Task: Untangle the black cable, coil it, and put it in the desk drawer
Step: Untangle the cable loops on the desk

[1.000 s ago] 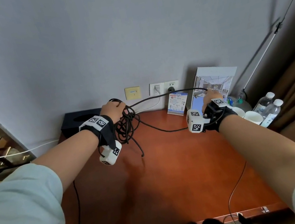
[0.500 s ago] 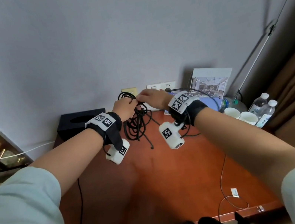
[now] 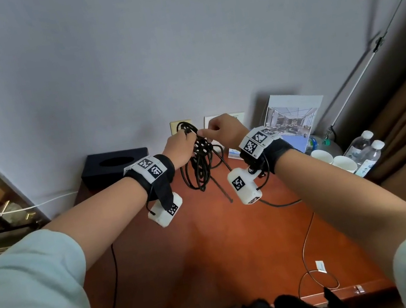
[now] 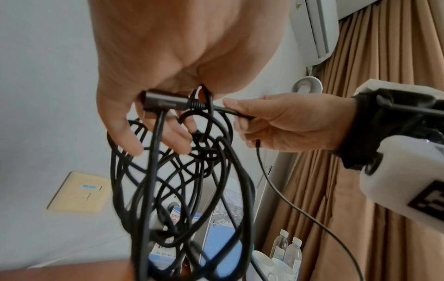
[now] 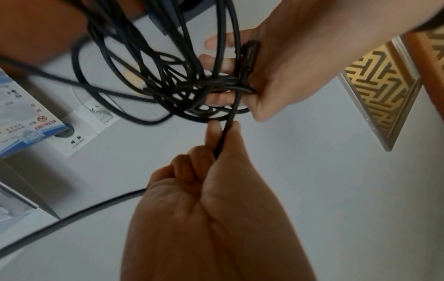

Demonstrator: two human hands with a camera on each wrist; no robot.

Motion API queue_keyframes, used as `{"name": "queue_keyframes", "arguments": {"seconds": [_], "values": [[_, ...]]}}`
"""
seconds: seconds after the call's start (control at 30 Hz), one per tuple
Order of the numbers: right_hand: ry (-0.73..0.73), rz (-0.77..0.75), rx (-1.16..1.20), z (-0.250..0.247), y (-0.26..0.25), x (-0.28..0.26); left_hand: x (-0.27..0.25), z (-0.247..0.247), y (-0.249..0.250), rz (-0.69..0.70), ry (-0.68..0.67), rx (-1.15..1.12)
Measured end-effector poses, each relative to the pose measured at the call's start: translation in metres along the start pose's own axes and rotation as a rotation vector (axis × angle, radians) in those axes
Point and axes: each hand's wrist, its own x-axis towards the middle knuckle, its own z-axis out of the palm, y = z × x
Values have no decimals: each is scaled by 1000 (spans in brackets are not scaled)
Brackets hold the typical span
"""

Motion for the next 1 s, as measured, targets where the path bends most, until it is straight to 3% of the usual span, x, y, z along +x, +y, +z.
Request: {"name": "queue_keyframes", "arguments": {"seconds": [0.13, 0.27, 0.4, 0.63, 0.73, 0.83, 1.0], "values": [[41, -22, 262, 4, 7, -3, 0, -4, 1, -7, 61, -108], [88, -44, 402, 11, 9, -3, 4, -6, 7, -125, 57, -193], [138, -23, 491, 16, 14, -6, 12, -8, 4, -239, 40, -497], [222, 81, 618, 9, 21, 1, 1, -20, 3, -268, 5, -895], [259, 122, 711, 5, 23, -1, 3, -24, 3, -243, 63, -918], [328, 187, 948, -14, 28, 0, 8, -31, -9, -273, 167, -960], [323, 295, 714, -34, 46, -1, 11, -36, -30, -291, 241, -899]]}}
